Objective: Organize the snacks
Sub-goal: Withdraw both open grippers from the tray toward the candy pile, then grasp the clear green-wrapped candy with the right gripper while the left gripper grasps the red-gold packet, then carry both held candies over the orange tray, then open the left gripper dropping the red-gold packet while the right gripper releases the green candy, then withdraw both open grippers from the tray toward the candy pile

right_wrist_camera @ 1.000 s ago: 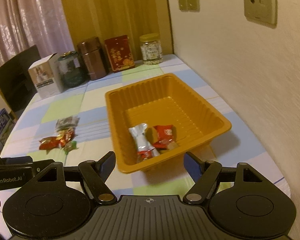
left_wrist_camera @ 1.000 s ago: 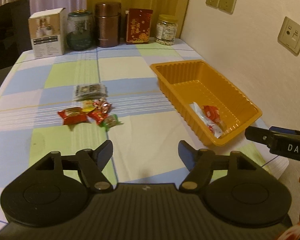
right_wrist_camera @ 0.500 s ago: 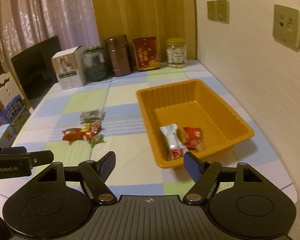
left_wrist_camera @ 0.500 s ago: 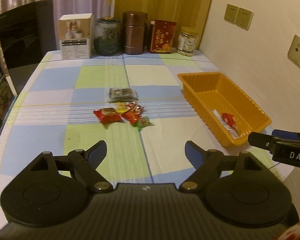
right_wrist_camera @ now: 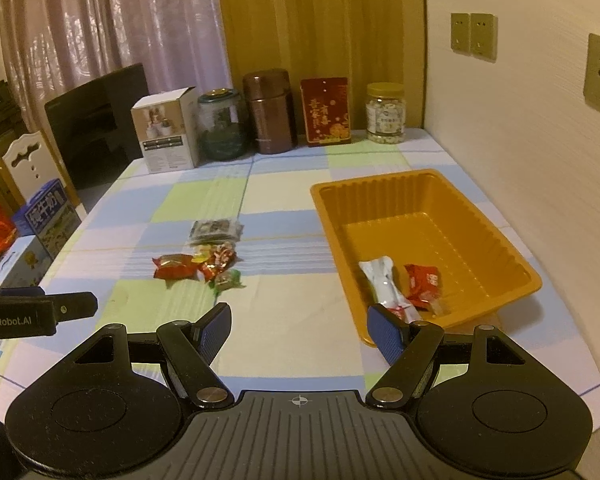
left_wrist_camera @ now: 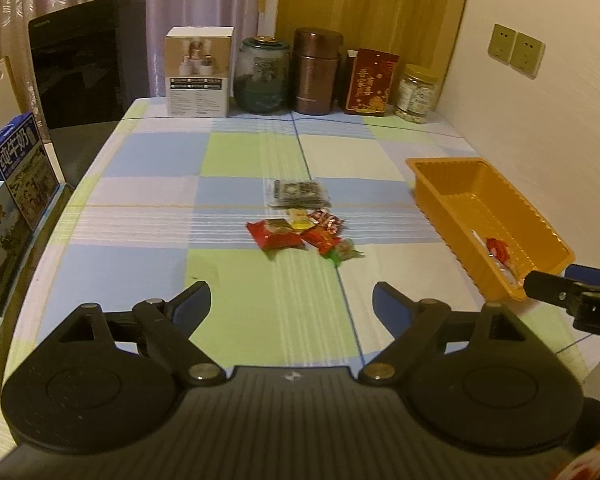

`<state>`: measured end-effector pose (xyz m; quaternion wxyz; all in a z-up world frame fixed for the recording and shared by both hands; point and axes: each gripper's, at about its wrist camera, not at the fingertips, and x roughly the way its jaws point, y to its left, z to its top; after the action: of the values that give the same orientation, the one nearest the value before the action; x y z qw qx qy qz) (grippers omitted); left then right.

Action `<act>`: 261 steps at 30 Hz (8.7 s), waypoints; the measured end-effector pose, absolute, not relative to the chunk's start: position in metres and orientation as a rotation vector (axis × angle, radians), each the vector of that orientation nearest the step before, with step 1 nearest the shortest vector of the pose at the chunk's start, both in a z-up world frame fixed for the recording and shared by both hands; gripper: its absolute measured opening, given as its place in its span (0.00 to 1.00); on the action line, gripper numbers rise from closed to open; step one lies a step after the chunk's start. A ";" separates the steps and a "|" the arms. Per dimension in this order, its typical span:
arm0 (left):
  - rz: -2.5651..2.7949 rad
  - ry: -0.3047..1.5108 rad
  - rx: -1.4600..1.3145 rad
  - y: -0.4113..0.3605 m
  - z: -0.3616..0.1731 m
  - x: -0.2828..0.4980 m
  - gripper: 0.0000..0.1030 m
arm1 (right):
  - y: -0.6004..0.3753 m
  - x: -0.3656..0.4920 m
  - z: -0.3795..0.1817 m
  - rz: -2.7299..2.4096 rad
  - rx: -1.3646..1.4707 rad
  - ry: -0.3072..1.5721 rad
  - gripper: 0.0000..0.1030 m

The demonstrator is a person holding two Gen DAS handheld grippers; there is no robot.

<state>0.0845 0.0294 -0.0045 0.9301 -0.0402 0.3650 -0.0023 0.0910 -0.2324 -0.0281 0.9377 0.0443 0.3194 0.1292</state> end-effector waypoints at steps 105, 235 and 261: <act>-0.126 0.818 -0.030 0.010 -0.060 0.151 0.24 | -0.186 0.153 -0.090 0.317 -0.009 0.668 0.25; -0.253 0.826 -0.081 -0.142 -0.046 0.193 0.32 | -0.385 0.184 -0.063 0.102 0.289 0.646 0.67; -0.151 0.793 -0.070 -0.065 -0.019 0.102 0.60 | -0.336 0.091 -0.042 0.115 0.271 0.676 0.67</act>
<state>0.1019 -0.0647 -0.0187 0.9191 -0.0341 0.3857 -0.0734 0.0911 -0.3356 -0.0418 0.9327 0.1326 0.3306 0.0564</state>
